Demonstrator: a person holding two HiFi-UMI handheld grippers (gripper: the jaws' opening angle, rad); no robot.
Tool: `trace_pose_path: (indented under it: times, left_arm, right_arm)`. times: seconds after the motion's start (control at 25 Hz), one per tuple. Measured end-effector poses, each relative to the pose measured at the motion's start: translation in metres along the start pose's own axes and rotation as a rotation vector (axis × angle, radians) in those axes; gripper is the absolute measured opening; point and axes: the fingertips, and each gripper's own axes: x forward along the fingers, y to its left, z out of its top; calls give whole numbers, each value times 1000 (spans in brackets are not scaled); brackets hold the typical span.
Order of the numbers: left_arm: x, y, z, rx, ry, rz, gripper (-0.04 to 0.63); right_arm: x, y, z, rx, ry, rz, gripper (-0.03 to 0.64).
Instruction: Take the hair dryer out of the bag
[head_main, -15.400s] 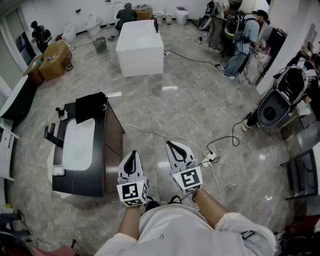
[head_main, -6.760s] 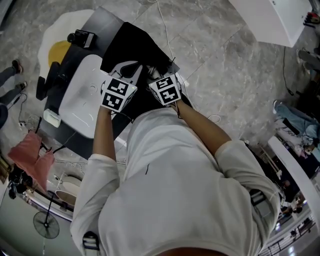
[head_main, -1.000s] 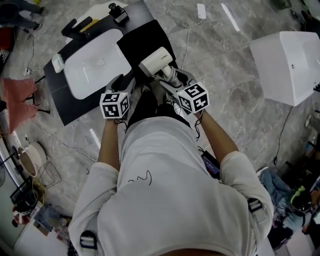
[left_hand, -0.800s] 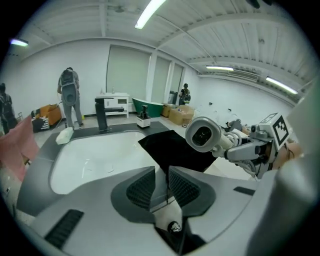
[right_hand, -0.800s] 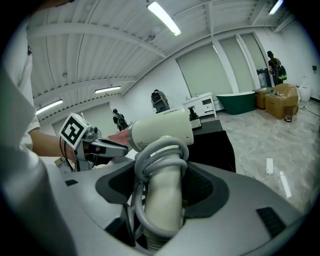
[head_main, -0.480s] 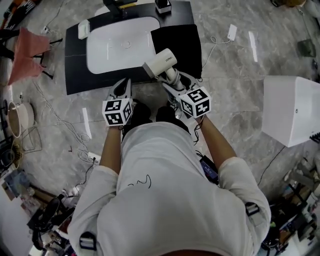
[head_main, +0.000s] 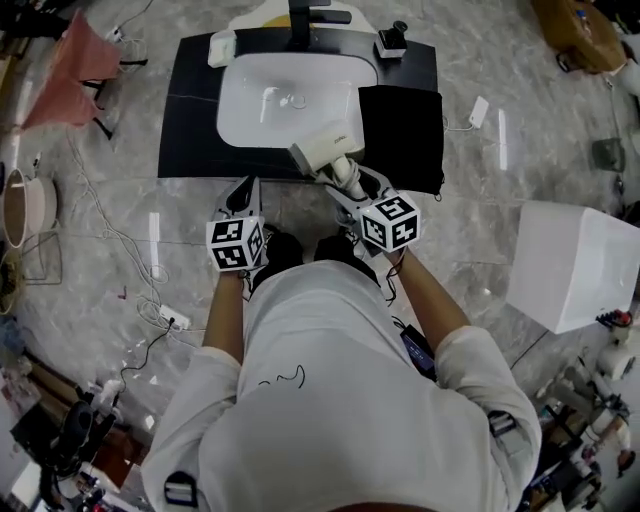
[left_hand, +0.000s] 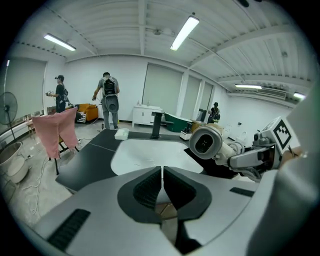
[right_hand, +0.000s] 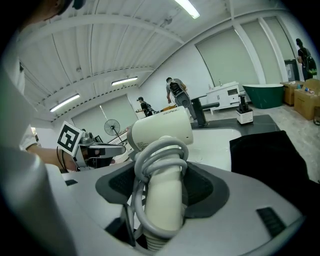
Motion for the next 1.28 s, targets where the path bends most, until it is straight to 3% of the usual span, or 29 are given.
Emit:
trace_pose_path:
  times: [0.4,0.64,1.0,1.28]
  left_arm:
    - [-43,146,-9,-45,-24,27,29]
    - [-48,193,-11,-80,-15,8,29]
    - [-16,238,3,-154,-6,95,29]
    - [2,279,26,-180,17,183,29]
  right_arm:
    - [120,91,25,96,17,17,281]
    - [164,122,27,139,58,10,281]
    - [236,123,50,62,171,110,281]
    - [297,112,86,70,176,176,281]
